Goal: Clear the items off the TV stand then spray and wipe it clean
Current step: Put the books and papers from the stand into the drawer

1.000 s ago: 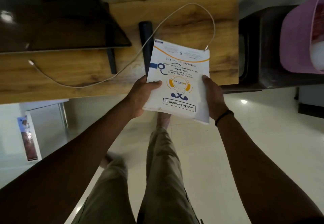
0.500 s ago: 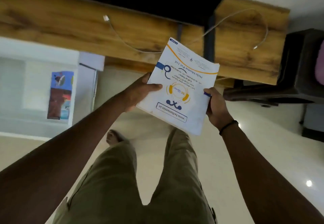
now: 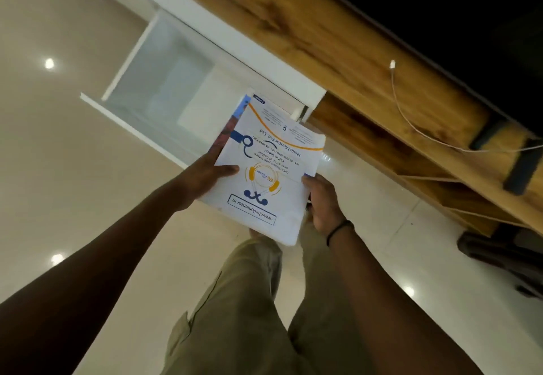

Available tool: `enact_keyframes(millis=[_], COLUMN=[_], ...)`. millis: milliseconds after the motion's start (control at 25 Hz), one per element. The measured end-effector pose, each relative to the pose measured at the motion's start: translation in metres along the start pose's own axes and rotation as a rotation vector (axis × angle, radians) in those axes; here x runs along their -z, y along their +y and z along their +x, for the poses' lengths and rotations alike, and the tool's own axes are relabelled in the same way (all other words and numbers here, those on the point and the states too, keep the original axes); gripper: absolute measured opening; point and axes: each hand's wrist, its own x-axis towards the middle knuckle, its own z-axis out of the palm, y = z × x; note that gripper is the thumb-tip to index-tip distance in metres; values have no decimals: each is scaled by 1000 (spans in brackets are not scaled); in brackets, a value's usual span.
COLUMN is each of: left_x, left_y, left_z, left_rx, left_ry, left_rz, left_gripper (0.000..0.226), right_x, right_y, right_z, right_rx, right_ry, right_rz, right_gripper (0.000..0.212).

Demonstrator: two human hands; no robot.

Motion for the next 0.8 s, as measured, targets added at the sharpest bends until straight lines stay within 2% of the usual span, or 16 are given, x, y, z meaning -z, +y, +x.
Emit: enact_keyframes(millis=[120, 320, 440, 560, 640, 720, 800], left_x=[29, 60, 94, 121, 132, 134, 131], left_y=[-11, -6, -4, -12, -20, -33, -50], left_z=[30, 91, 136, 187, 220, 252, 287], left_rx=[75, 176, 221, 256, 261, 237, 228], left_ry=[95, 139, 233, 235, 213, 165, 104], left_rz=[-8, 138, 230, 294, 316, 351, 398], left_gripper=[26, 41, 43, 44, 45, 46, 51], right_x=[-27, -63, -99, -134, -153, -163, -176], right_y=[-23, -67, -82, -86, -83, -76, -63], right_z=[30, 78, 102, 127, 149, 167, 187], right_rx=[30, -12, -61, -182, -261, -310, -338], right_ry=[-64, -34, -72, -40, 27, 102, 166], right_rz=[-82, -377, -531, -375, -281, -260, -253], right_gripper=[28, 38, 47, 54, 51, 46, 52])
